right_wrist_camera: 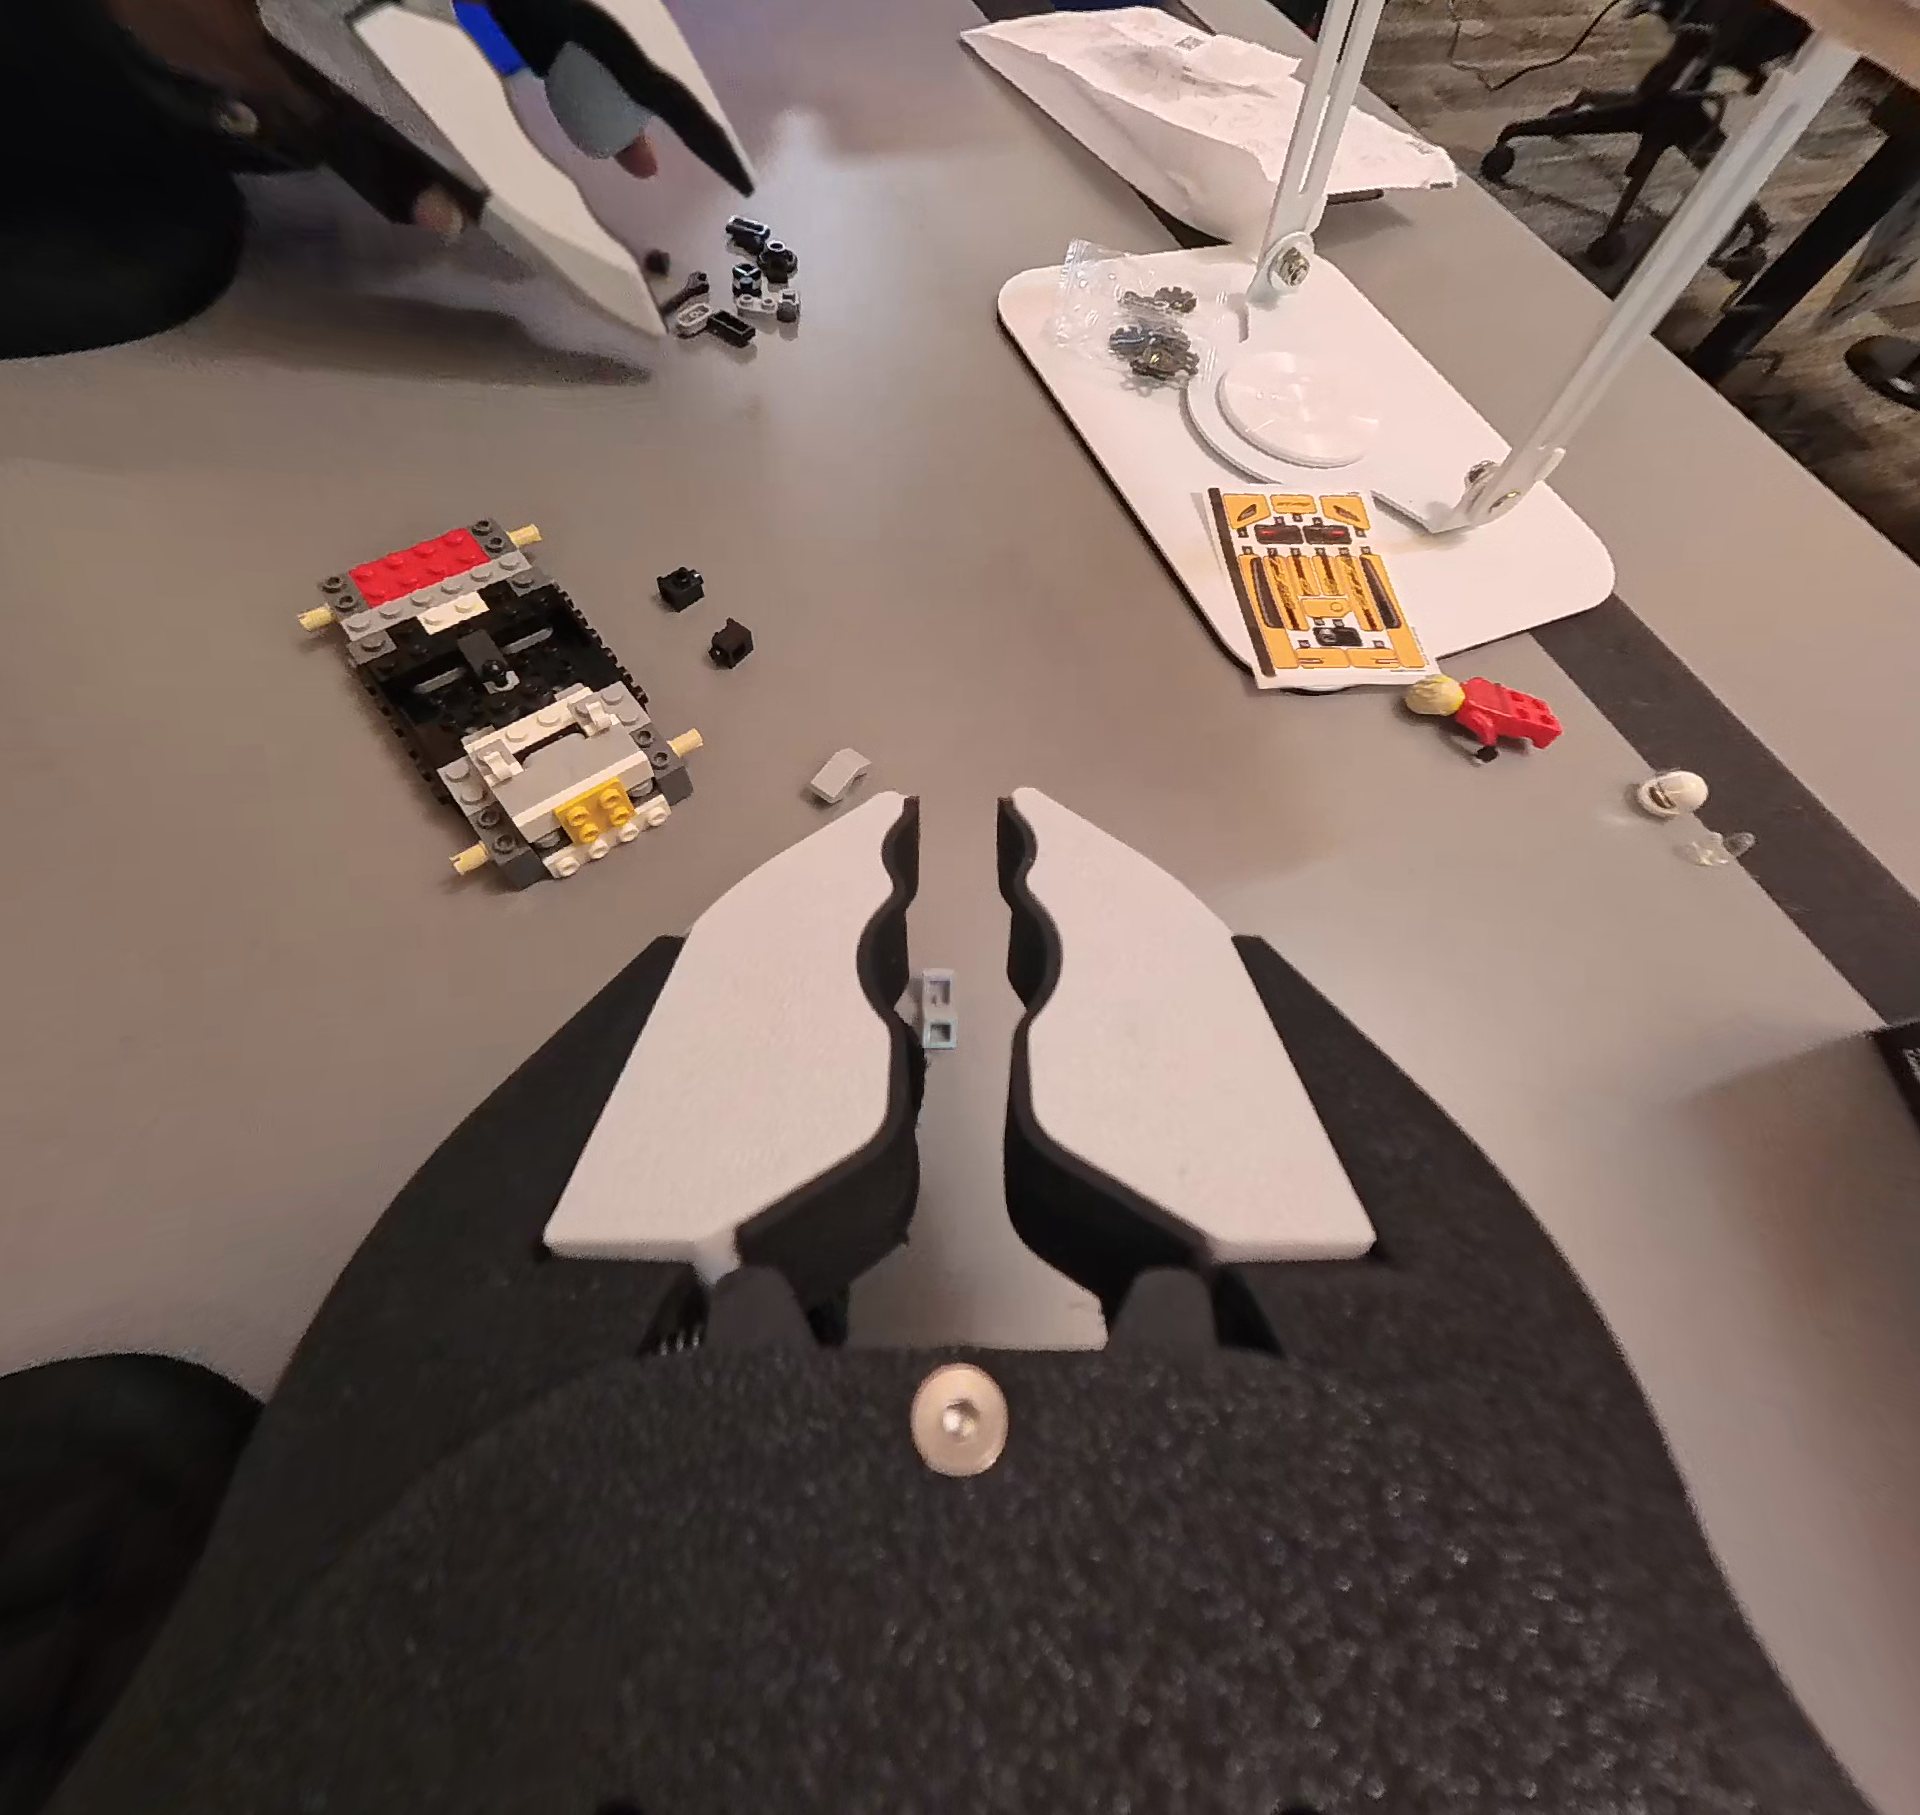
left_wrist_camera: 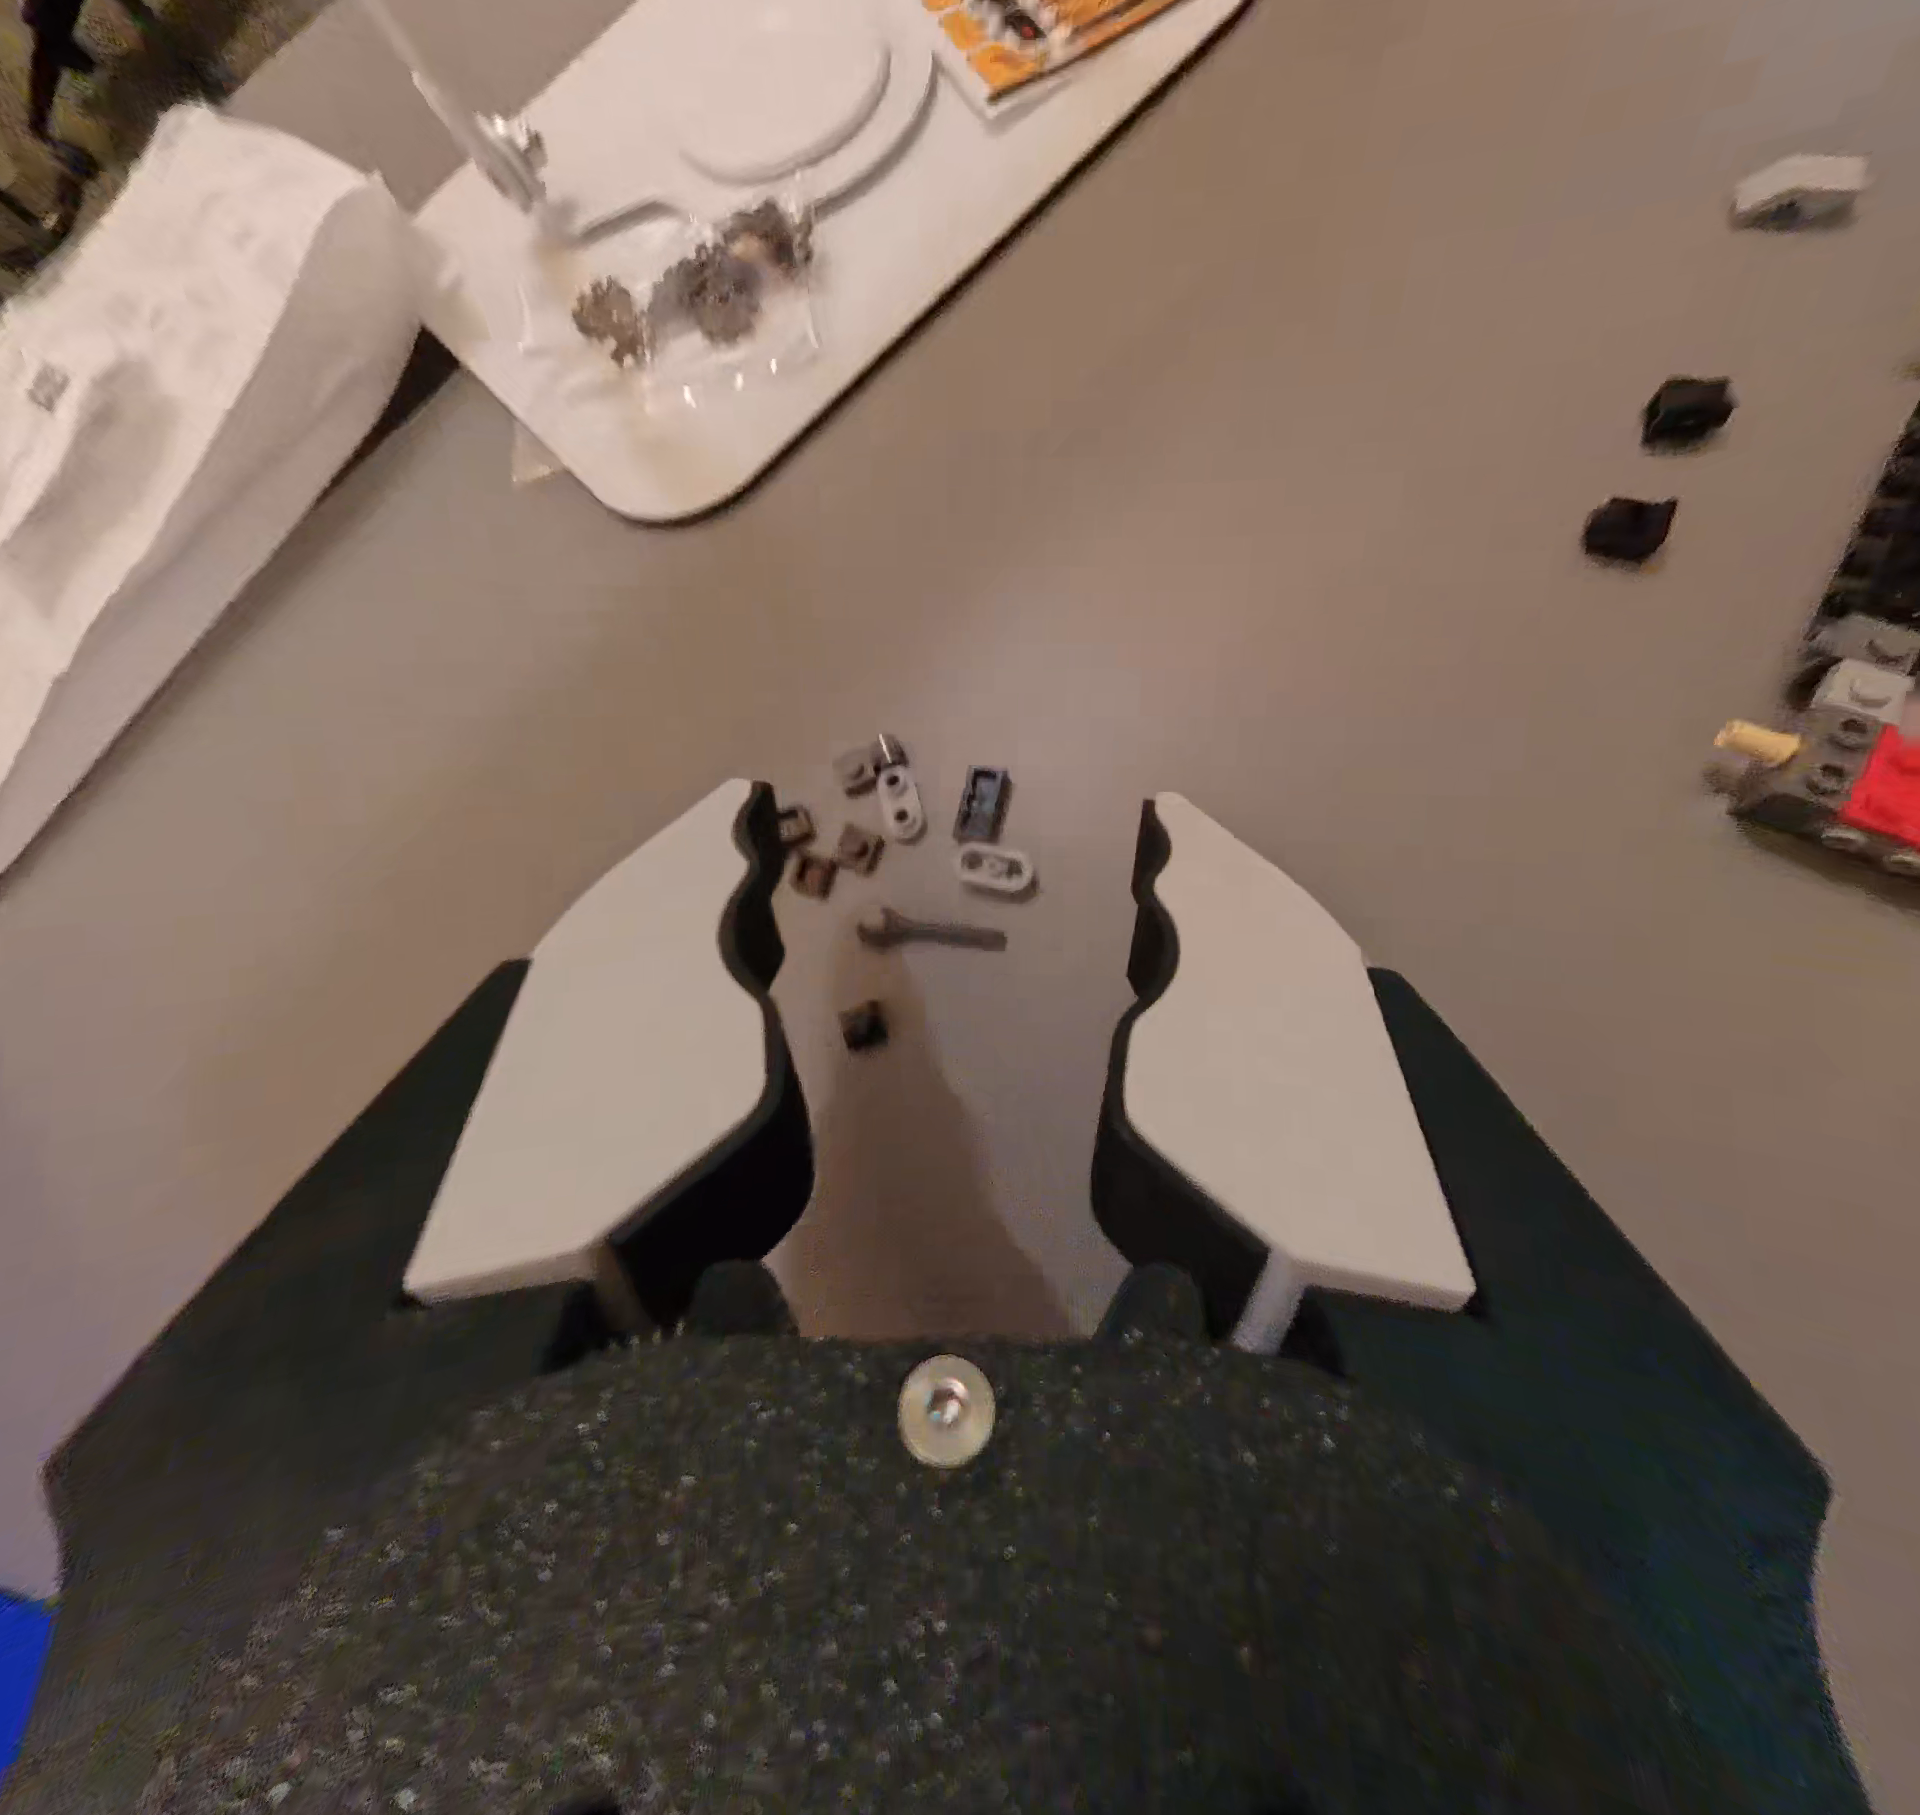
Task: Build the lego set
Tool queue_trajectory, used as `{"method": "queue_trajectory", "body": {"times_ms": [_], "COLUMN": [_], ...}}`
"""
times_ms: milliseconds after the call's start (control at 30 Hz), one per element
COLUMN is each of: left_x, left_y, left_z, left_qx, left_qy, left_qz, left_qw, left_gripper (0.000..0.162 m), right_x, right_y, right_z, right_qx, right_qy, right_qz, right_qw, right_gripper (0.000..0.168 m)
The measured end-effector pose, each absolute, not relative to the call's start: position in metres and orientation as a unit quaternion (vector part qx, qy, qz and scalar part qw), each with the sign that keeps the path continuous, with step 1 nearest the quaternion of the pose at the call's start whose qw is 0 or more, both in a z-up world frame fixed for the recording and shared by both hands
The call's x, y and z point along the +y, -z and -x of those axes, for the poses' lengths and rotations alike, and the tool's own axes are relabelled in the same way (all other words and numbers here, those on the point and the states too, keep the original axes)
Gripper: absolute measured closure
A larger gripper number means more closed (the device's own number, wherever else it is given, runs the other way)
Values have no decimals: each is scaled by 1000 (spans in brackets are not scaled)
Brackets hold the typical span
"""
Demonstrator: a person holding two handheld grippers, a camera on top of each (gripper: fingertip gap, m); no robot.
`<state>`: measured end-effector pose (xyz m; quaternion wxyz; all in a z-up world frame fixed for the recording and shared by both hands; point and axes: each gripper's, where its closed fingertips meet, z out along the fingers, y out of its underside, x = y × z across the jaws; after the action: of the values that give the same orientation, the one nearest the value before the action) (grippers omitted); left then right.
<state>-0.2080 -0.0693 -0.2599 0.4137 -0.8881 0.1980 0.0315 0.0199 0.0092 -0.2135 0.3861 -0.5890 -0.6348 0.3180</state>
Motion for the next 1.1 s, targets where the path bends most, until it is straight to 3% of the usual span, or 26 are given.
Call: {"method": "queue_trajectory", "body": {"times_ms": [300, 567, 767, 867, 1100], "left_x": [-67, -68, -67, -72, -71], "left_y": [272, 273, 259, 273, 273], "left_z": [234, 273, 246, 231, 259], "left_qx": [136, 85, 97, 144, 117], "left_qy": [-64, -128, -35, -10, -74], "left_qz": [901, 905, 893, 903, 904], "left_qw": [406, 397, 439, 405, 404], "left_gripper": [98, 130, 103, 91, 118], "right_x": [7, 5, 5, 5, 6], "right_y": [210, 208, 208, 207, 209], "right_z": [-19, -18, -18, -18, -18], "right_qx": [-635, -636, -638, -637, -637], "right_qy": [-319, -319, -317, -318, -317], "right_qz": [585, 582, 581, 581, 583], "right_qw": [391, 392, 393, 394, 393], "right_gripper": [155, 155, 155, 155, 155]}}
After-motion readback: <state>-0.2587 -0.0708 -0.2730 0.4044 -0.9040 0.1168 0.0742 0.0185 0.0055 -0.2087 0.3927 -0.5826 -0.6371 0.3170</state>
